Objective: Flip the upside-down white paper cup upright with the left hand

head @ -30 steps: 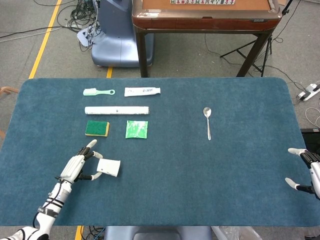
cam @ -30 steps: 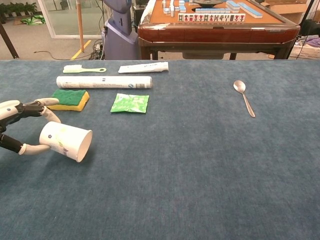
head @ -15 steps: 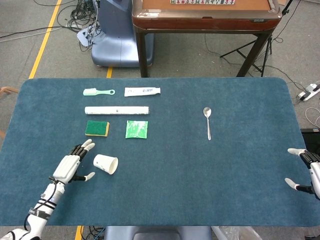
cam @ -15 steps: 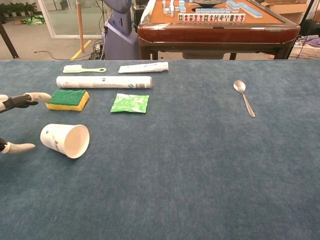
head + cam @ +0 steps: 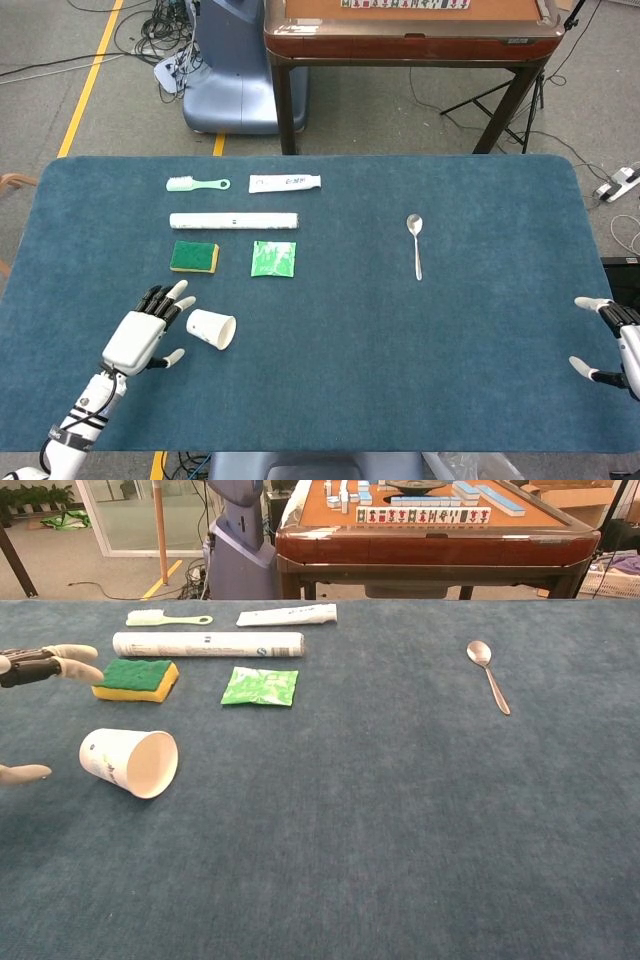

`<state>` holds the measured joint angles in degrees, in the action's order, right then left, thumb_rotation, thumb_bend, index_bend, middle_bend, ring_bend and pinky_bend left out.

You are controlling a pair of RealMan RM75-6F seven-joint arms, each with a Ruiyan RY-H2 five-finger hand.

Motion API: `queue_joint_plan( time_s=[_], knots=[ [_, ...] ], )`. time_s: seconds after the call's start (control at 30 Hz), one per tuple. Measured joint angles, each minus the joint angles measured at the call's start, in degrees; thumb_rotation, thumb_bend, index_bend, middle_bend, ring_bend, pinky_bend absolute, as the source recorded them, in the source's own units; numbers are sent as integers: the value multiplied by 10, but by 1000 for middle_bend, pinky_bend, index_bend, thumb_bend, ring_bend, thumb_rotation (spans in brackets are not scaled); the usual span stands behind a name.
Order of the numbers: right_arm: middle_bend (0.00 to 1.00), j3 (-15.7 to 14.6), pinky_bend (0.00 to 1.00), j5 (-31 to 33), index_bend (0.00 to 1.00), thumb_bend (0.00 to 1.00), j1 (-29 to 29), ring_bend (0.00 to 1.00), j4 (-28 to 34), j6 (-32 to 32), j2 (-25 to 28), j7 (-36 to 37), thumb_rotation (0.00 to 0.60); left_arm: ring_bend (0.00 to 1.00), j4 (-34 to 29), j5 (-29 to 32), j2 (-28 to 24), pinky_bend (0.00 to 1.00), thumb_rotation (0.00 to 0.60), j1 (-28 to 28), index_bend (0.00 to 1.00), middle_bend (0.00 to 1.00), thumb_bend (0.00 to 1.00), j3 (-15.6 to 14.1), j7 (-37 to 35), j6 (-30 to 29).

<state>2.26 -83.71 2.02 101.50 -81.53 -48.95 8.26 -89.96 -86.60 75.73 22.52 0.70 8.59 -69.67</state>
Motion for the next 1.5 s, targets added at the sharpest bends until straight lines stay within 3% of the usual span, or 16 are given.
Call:
queue_joint_plan(
  time_s=[0.47,0.73,1.17,1.5],
  knots=[
    [286,0,574,2,265,0,1,269,-2,2,0,0,600,0,-18,-32,-8,0,600,28,184,0,205,-5,126,22],
    [286,1,574,5,265,0,2,269,-4,4,-1,1,600,0,-30,-31,-10,0,600,52,203,0,205,-1,147,54],
    [286,2,574,6,265,0,2,269,-5,4,0,3,600,0,-98,60,-12,0,600,77,217,0,205,21,228,103],
    [285,1,574,3,265,0,0,269,-5,1,2,9,600,0,-115,137,0,0,600,95,246,0,205,32,282,120]
  ],
)
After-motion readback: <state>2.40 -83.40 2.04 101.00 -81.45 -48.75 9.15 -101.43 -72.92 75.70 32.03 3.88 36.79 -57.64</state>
